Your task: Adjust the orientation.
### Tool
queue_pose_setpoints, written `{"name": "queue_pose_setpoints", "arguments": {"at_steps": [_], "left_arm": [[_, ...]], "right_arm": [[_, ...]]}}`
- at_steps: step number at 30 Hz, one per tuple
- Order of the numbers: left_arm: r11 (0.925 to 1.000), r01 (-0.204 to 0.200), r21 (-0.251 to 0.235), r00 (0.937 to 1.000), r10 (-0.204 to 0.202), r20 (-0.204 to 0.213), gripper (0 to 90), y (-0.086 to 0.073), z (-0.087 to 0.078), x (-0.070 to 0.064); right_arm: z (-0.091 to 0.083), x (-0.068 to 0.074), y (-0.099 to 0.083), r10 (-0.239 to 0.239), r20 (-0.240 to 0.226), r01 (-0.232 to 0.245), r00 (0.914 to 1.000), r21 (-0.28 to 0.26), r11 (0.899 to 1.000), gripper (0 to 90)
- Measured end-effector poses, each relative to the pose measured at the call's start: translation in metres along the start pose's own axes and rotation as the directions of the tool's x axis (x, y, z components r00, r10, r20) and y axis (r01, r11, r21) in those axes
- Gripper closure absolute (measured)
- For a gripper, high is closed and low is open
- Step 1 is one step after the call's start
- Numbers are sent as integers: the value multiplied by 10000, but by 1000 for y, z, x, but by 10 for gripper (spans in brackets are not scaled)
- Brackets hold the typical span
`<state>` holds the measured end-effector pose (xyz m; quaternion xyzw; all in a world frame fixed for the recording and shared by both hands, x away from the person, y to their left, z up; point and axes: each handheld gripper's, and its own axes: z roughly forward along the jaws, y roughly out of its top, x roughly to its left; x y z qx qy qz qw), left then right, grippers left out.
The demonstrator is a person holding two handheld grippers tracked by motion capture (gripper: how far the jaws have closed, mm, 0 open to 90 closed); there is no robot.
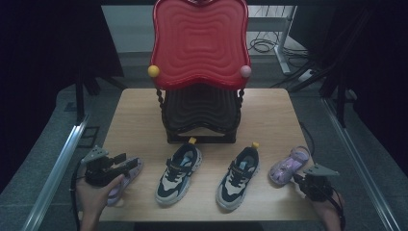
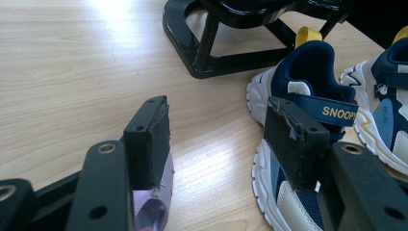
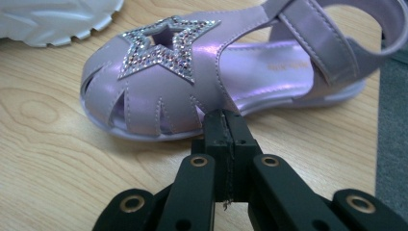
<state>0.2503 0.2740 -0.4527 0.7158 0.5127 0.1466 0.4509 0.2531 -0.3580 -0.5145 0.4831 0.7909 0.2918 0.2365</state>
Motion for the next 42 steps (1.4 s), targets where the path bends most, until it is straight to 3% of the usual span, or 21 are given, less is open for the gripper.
{"name": "queue_pose_setpoints", "arguments": {"at_steps": [18,31,40,42], "left_arm": [[9998,5,179,10000,-5,28,420,-1,4,-1],[9997,15,227,10000,-16,42,420,-2,5,-1],[9991,-22,433,10000,18,78,420,-3,10,-2],[9991,-20,434,10000,16,76,419,-4,10,-2]], "right_arm": [[9,19,9,-587,-432,581,9973,-160,9982,900],[20,43,20,-1076,498,1093,9930,-338,9934,900],[27,50,23,-1052,787,1099,9913,-570,9923,900],[26,50,24,-834,476,867,9954,-710,9937,900]]}}
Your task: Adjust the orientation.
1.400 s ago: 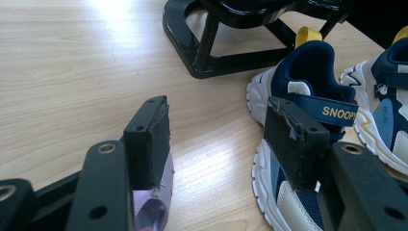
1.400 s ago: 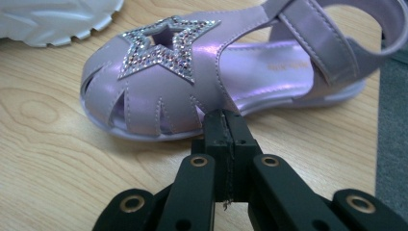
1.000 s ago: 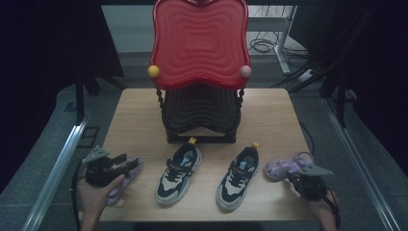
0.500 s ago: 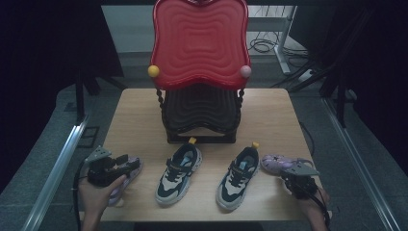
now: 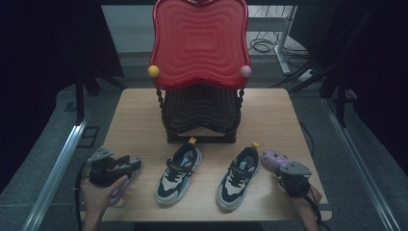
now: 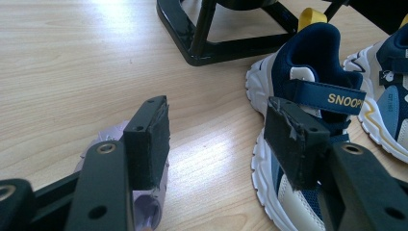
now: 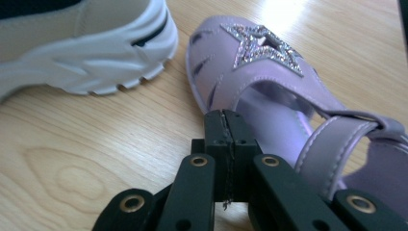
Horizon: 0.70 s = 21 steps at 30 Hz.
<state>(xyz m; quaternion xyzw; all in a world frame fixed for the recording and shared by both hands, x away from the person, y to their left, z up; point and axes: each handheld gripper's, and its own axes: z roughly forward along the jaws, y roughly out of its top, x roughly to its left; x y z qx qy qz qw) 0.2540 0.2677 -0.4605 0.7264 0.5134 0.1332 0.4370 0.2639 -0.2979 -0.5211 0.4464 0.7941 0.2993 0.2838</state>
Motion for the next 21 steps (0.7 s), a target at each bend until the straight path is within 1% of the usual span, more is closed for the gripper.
{"name": "queue_pose_setpoints", "arguments": {"at_steps": [2,3,4,5,8,10,12,15,16,19,21], "left_arm": [[10000,7,-25,10000,-7,0,420,0,0,0],[10000,12,-22,10000,-12,1,420,0,0,0],[10000,11,-17,10000,-11,-2,420,-1,0,0],[10000,14,-14,10000,-14,-11,420,-1,0,1],[10000,2,12,10000,-2,-24,420,-1,1,1],[10000,-1,21,10000,1,-46,420,-1,0,1],[10000,16,8,10000,-15,-78,420,-1,0,1],[10000,51,12,9999,-51,-126,419,-2,-1,3],[10000,51,12,9999,-50,-131,420,-2,-1,3],[10000,46,49,9999,-45,-141,420,-2,-1,3],[10000,43,50,9999,-42,-135,418,-2,-1,3]], "right_arm": [[-7,-1,3,195,-391,-208,9990,-305,9993,900],[-10,-2,4,186,-395,-202,9990,-403,9990,900],[-17,-5,8,122,-241,-135,9996,-548,9984,900],[-23,-9,10,171,-134,-181,9998,-735,9971,900],[-40,-27,14,535,359,-486,9979,-1262,9908,900],[-49,-41,14,902,701,-786,9935,-1532,9851,900],[-55,-56,12,1174,1083,-974,9872,-1749,9798,900],[-57,-69,6,1336,1401,-1082,9811,-1752,9786,900],[-55,-75,0,1484,1449,-1239,9783,-1656,9784,900],[-47,-85,-10,1748,1428,-1559,9742,-1344,9786,900],[-39,-90,-17,1806,1372,-1675,9740,-1015,9806,900]]}}
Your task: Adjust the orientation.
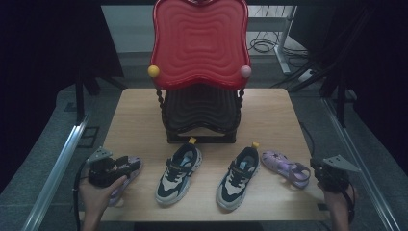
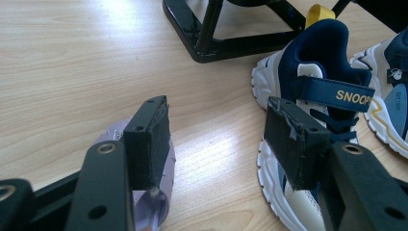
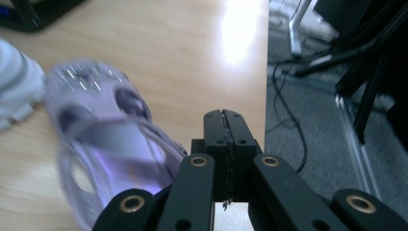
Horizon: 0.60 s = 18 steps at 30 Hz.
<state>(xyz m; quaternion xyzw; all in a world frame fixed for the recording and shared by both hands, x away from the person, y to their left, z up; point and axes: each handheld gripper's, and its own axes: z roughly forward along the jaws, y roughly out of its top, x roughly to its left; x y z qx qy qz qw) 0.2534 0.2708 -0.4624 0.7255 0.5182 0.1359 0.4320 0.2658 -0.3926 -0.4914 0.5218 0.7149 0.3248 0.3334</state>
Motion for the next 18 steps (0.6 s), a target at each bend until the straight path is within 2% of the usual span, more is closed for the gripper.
{"name": "queue_pose_setpoints", "arguments": {"at_steps": [1,3,5,10,18], "left_arm": [[10000,-4,0,10000,4,-1,418,0,0,0],[10000,0,9,10000,0,-20,418,0,-1,0],[10000,15,-29,10000,-15,-25,418,0,-2,1],[10000,63,-66,9999,-63,-78,418,-1,-4,3],[9999,92,-59,9999,-92,-117,417,-1,-6,4]], "right_arm": [[4,-2,-3,-20,4,19,10000,275,9996,900],[7,-3,-7,-76,-88,80,9999,433,9990,900],[8,-2,-9,-160,-342,176,9993,472,9987,900],[3,4,-9,-403,-505,431,9979,548,9976,900],[-2,12,-10,-691,-540,734,9961,807,9940,900]]}}
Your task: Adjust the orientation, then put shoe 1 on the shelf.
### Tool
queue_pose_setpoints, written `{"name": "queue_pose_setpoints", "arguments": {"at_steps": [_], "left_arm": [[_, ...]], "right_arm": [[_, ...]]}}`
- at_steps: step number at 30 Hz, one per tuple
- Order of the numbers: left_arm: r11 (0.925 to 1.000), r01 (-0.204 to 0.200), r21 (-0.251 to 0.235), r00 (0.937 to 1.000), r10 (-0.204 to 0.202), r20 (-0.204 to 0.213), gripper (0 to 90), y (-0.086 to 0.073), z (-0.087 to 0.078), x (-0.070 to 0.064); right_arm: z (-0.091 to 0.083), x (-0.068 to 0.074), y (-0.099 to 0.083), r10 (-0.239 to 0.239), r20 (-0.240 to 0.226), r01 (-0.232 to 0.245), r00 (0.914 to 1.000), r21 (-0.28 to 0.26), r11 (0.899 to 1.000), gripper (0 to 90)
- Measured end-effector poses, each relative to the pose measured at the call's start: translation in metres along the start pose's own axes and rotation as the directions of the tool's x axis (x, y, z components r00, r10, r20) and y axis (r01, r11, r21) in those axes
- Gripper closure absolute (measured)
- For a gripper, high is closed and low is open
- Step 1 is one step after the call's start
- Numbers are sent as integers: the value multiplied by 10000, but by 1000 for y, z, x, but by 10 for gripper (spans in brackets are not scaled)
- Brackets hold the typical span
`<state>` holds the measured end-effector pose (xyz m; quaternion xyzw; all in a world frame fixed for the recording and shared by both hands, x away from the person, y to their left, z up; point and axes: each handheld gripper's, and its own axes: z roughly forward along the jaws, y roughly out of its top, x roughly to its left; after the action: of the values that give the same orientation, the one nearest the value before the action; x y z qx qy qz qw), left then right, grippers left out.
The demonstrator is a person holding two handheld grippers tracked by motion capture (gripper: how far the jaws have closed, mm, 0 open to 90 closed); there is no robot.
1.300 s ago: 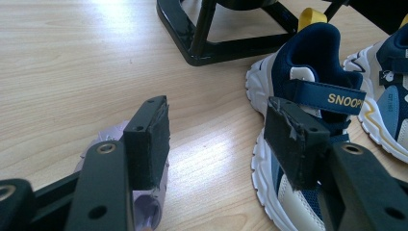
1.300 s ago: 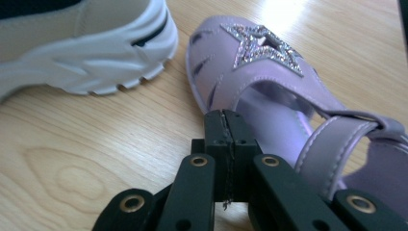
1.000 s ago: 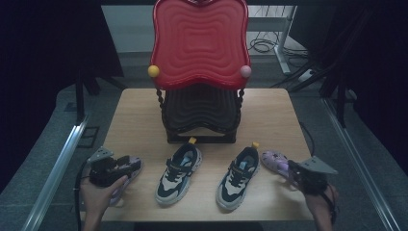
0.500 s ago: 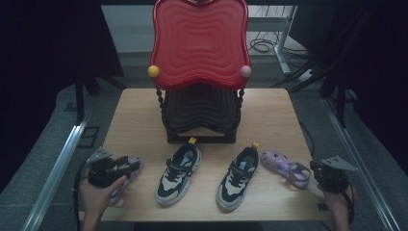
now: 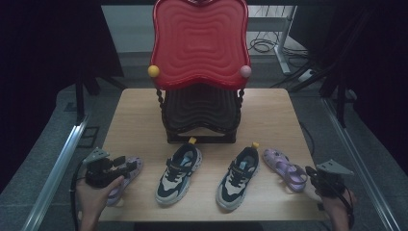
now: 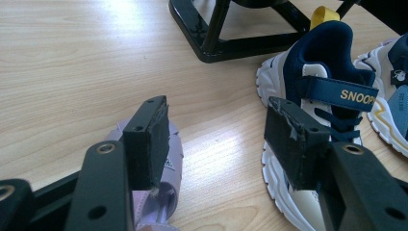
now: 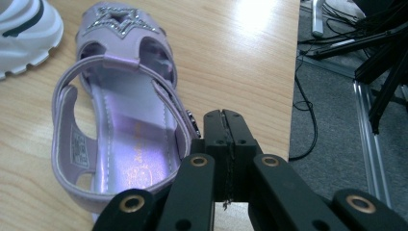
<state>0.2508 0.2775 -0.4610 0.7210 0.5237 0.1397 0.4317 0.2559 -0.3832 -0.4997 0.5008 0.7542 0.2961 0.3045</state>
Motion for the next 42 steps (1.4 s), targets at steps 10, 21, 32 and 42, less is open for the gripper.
{"name": "queue_pose_setpoints", "arguments": {"at_steps": [10,21,32,42], "left_arm": [[10000,39,59,10000,-39,-77,414,-2,-1,2],[10000,73,38,9999,-73,-104,413,0,0,4],[9998,152,-139,9996,-155,-243,418,-6,-5,9],[9990,264,-358,9990,-277,-345,505,-21,-29,33]], "right_arm": [[-3,4,0,-154,-157,156,9998,159,9998,900],[-11,5,-2,-178,-128,179,9998,124,9998,900],[-23,7,3,246,-507,-298,9984,-1057,9939,679],[-14,14,9,195,-922,-301,9956,-1157,9928,513]]}}
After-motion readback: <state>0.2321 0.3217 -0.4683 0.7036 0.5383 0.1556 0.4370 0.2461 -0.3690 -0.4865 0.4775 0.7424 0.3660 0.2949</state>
